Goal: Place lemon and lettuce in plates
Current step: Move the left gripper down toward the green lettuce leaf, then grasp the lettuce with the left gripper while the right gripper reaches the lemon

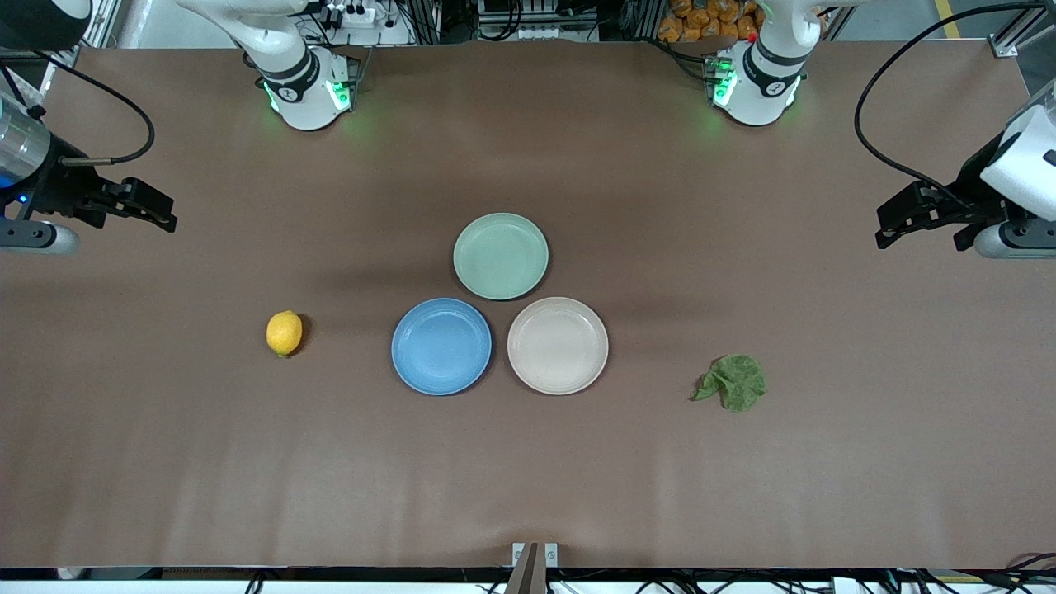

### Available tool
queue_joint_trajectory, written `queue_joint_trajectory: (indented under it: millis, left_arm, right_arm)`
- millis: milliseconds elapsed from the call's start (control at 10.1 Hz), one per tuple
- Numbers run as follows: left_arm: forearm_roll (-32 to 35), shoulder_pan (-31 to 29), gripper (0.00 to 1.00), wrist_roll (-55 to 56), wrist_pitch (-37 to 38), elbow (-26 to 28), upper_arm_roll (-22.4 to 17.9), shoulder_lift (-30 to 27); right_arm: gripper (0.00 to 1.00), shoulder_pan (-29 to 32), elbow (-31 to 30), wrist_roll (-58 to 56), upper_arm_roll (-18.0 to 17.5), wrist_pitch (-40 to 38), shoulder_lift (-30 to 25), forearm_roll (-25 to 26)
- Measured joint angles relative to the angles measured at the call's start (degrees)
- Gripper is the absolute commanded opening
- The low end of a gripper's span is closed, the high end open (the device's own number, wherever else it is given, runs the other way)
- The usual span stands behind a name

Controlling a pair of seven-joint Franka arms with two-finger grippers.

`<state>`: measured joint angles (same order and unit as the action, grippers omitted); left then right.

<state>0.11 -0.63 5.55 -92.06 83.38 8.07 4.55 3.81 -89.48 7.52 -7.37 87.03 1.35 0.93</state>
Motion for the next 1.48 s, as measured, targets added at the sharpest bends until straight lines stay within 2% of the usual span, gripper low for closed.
queue_joint_trajectory:
  millis: [593,791,1088,1484]
  left_arm:
    - [0.0,-0.3,1.00,0.0,-0.9,0.8,-0.6,1.7]
    - [0.0,0.0,1.00,0.0,-9.0,4.7,-0.2,6.1]
    - [0.0,1.6,1.00,0.0,-27.3,13.0,0.1,14.9]
    - [0.5,3.6,1.00,0.0,-41.4,14.4,0.0,27.0]
  right_arm:
    - [1.00,0.1,0.0,0.0,0.2,-0.6,0.0,0.0]
    - [1.00,0.1,0.0,0.0,0.3,-0.7,0.1,0.0]
    - [1.00,0.2,0.0,-0.1,0.4,-0.8,0.2,0.0]
    - [1.00,0.2,0.1,-0.1,0.4,-0.8,0.3,0.0]
